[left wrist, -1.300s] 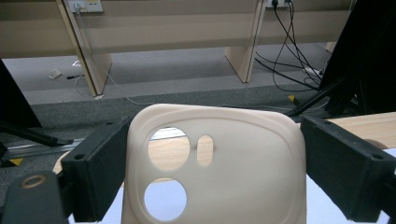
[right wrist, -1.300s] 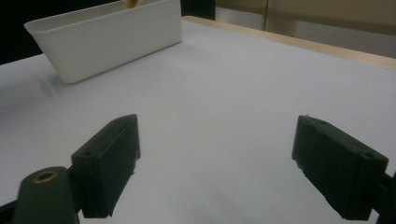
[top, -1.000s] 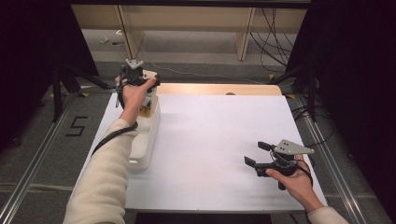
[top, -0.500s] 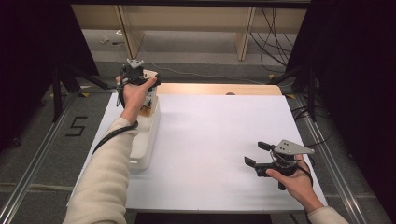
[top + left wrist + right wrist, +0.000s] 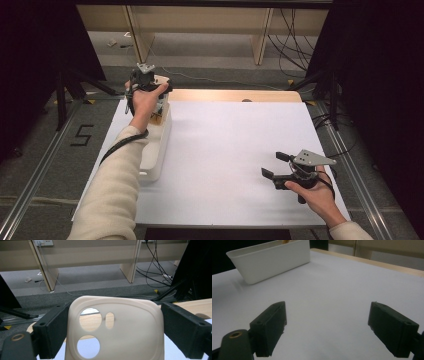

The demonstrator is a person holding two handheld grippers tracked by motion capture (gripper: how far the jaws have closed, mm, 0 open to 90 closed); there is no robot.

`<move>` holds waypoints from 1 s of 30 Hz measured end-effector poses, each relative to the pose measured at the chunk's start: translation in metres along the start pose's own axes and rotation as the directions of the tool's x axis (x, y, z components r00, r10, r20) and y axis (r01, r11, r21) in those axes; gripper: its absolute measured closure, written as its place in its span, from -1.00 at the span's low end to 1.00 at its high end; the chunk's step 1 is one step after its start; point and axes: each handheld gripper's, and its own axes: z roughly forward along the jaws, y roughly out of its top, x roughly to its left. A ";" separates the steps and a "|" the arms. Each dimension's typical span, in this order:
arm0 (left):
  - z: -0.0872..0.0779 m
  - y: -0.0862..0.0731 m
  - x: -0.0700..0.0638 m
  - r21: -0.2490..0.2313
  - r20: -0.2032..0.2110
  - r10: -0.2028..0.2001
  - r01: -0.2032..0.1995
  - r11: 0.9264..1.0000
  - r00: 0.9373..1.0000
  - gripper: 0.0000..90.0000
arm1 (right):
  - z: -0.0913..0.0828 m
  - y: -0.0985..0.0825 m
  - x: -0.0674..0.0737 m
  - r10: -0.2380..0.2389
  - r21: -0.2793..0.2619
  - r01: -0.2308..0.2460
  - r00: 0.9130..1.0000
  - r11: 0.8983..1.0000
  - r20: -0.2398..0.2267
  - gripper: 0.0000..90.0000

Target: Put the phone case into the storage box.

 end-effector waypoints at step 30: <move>0.007 -0.006 -0.002 0.031 0.007 0.015 -0.015 0.999 1.000 -0.75 | 0.000 0.000 0.000 0.000 0.002 0.000 1.000 1.000 -0.005 -0.64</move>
